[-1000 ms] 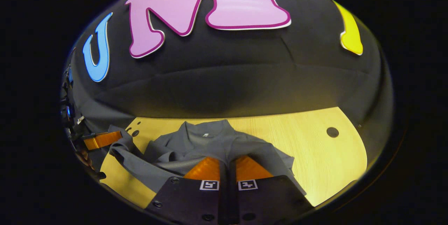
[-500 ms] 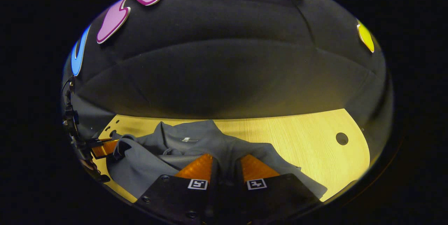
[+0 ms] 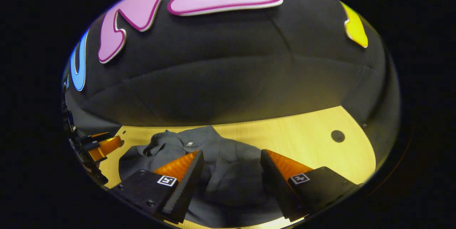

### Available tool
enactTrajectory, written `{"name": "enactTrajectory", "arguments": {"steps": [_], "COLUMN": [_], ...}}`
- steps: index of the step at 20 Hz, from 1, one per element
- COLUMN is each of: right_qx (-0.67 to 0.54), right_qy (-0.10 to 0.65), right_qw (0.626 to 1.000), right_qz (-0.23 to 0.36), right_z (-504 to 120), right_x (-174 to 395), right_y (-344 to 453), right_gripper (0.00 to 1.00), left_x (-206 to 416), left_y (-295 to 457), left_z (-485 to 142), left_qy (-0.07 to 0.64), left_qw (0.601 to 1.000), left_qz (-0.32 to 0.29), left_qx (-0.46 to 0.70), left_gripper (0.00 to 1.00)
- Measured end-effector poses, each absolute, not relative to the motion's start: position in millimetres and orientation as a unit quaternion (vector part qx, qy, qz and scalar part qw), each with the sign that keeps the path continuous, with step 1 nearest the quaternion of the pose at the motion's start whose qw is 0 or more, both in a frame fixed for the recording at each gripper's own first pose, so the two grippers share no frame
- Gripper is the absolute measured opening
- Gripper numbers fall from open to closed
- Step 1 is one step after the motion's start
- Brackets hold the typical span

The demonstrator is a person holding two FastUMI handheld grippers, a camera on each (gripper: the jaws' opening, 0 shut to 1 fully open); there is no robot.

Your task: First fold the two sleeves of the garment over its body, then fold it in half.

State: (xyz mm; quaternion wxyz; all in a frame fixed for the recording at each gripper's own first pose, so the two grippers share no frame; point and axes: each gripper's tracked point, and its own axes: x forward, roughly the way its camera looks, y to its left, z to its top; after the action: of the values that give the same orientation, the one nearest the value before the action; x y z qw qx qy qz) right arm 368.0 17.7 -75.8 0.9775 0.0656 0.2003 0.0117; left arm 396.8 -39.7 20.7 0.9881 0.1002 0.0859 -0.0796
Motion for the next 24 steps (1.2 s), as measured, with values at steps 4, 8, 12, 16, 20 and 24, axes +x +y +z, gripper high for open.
{"name": "enactTrajectory", "arguments": {"steps": [4, 8, 12, 16, 20, 24], "right_qx": [0.02, -0.004, 0.002, -0.002, 0.002, 0.005], "right_qy": [0.145, 0.105, 0.096, 0.072, 0.064, 0.037], "right_qw": [0.989, 0.994, 0.995, 0.997, 0.997, 0.999], "right_qz": [0.009, 0.027, 0.038, 0.04, 0.043, 0.028], "right_z": [-19.7, 30.2, 53.9, 65.5, 60.2, 57.4], "right_x": [325.7, 263.9, 194.2, 113.7, 31.0, -29.4], "right_y": [7.4, 11.3, 18.7, 21.6, 34.7, 33.3], "right_gripper": [0.98, 0.99, 0.98, 0.99, 0.99, 0.98], "left_x": [330.0, 241.1, 141.5, 44.6, -23.0, -65.5], "left_y": [-44.4, -50.2, -50.4, -54.1, -64.4, -53.0], "left_z": [78.4, 123.1, 130.7, 113.8, 99.0, 97.7], "left_qy": [0.029, -0.02, -0.05, -0.05, -0.053, -0.104], "left_qw": [0.991, 0.991, 0.985, 0.983, 0.983, 0.976], "left_qz": [-0.07, -0.073, -0.079, -0.114, -0.147, -0.13], "left_qx": [0.106, 0.112, 0.145, 0.138, 0.094, 0.141], "left_gripper": [0.97, 0.96, 0.97, 0.97, 0.97, 0.97]}}
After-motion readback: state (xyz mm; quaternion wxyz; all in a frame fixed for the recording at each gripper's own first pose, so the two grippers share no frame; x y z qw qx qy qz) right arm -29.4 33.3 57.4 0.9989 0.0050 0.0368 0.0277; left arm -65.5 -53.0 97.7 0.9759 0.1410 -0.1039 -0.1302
